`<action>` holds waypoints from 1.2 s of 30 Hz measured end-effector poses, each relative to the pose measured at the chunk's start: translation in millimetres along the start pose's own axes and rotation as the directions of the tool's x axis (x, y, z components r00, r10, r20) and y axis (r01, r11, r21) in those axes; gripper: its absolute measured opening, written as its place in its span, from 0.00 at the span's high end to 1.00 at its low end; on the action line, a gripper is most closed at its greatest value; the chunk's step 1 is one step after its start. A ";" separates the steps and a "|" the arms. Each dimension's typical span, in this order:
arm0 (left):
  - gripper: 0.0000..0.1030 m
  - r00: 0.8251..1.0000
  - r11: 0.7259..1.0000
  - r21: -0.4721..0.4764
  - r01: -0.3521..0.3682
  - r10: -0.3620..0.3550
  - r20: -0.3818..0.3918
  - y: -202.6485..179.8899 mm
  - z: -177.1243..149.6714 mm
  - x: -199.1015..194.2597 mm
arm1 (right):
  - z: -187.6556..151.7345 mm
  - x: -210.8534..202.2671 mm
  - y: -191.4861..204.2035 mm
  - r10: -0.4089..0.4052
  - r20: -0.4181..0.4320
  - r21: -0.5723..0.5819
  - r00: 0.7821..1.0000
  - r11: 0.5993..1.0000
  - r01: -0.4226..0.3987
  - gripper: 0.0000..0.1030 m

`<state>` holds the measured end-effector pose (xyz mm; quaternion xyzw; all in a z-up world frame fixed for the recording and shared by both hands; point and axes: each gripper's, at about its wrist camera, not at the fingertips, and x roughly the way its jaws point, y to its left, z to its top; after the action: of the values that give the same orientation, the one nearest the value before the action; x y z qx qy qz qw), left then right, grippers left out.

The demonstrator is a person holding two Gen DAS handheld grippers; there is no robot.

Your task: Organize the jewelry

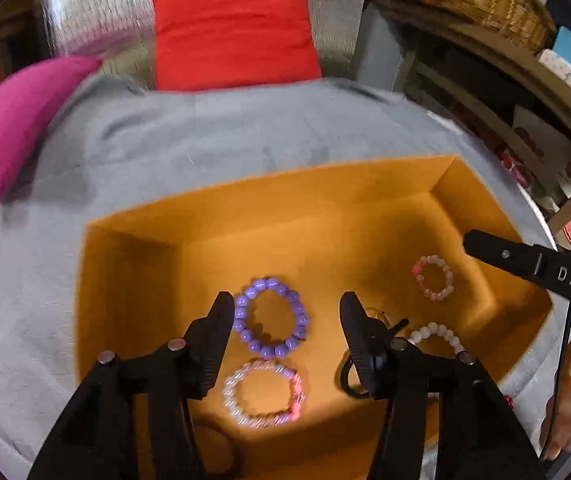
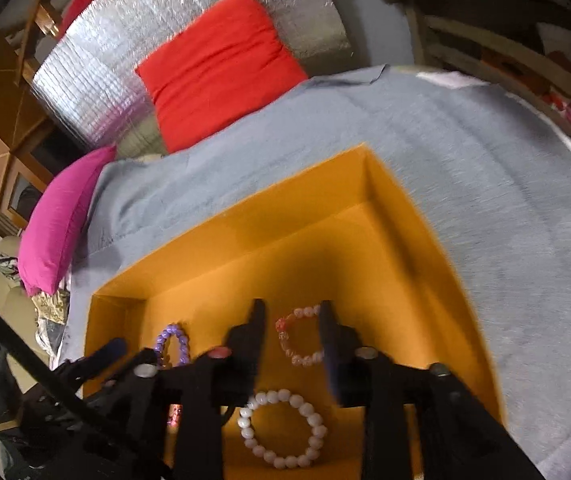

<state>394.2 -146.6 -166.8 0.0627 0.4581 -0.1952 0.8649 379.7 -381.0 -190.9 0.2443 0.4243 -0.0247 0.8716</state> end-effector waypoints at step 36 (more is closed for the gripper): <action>0.25 0.920 0.962 -0.098 -0.255 0.272 0.281 -38.4 -237.3 -288.3 | -225.7 -280.5 13.5 0.066 0.158 -0.148 0.985 0.988 -0.042 0.48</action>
<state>51.5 -32.8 -64.4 0.0683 0.3186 -0.0703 0.9428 39.7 -314.4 -92.1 0.1894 0.3458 0.0100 0.9189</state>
